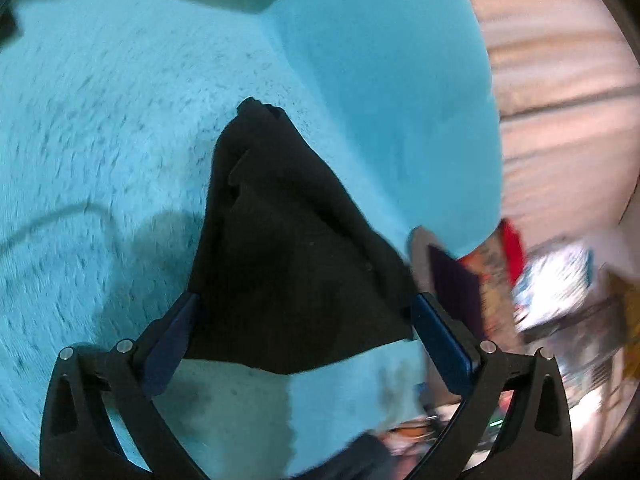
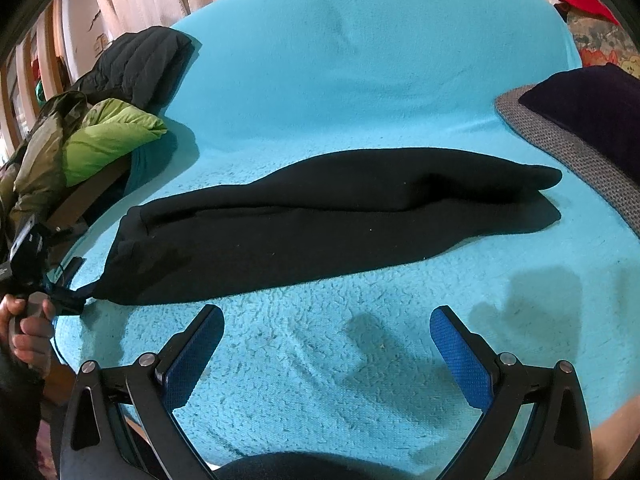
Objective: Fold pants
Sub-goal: 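Lower the left gripper onto the black pants end and close it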
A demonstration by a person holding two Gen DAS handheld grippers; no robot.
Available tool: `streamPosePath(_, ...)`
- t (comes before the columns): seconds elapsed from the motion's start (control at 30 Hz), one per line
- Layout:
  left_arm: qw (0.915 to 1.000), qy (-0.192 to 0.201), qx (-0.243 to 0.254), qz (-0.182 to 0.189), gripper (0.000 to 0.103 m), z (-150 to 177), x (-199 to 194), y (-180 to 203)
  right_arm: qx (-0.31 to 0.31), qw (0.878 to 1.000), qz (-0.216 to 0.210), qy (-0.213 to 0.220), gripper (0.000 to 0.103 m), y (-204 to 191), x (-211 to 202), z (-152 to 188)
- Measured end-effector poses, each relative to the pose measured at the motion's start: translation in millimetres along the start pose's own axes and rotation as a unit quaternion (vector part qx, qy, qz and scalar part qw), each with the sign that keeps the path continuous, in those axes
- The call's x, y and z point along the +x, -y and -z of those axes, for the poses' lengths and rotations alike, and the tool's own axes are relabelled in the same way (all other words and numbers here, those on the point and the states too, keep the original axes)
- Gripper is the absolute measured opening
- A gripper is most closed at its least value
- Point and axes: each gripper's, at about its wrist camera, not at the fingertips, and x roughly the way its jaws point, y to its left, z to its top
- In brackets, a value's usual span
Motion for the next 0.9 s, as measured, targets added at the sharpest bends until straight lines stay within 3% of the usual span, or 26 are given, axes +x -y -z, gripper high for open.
streamPosePath(0.07,0.999,-0.005,-0.04,0.019,0.103,-1,-7,-5,0.0,1.0,0.0,0.0,0.103,0,0,0)
streamPosePath(0.2,0.9966,-0.013,-0.074,-0.033,0.102,7,-16,-10,0.0,1.0,-0.001,0.0,0.103,0,1,0)
streamPosePath(0.33,0.9947,-0.024,-0.092,-0.039,0.102,7,-8,-2,-0.001,1.0,0.0,0.0,0.103,0,0,-1)
streamPosePath(0.57,0.9953,0.017,-0.096,0.002,0.102,1,2,4,0.0,1.0,0.001,0.001,0.103,0,-1,0)
streamPosePath(0.63,0.9952,0.021,-0.095,0.008,0.097,1,-2,-1,0.0,1.0,0.001,0.0,0.103,0,0,0)
streamPosePath(0.73,0.9955,0.019,-0.092,-0.003,0.073,1,-9,-12,0.0,1.0,0.002,0.001,0.103,0,0,0)
streamPosePath(0.8,0.9957,0.01,-0.088,-0.027,0.033,1,-7,-16,-0.001,1.0,0.002,0.001,0.103,0,1,0)
streamPosePath(0.87,0.9951,0.001,-0.085,-0.05,0.011,2,-2,-23,0.001,1.0,0.001,0.0,0.103,1,1,0)
streamPosePath(0.9,0.9956,0.0,-0.075,-0.056,0.006,2,1,-24,0.003,1.0,-0.002,-0.001,0.103,2,1,0)
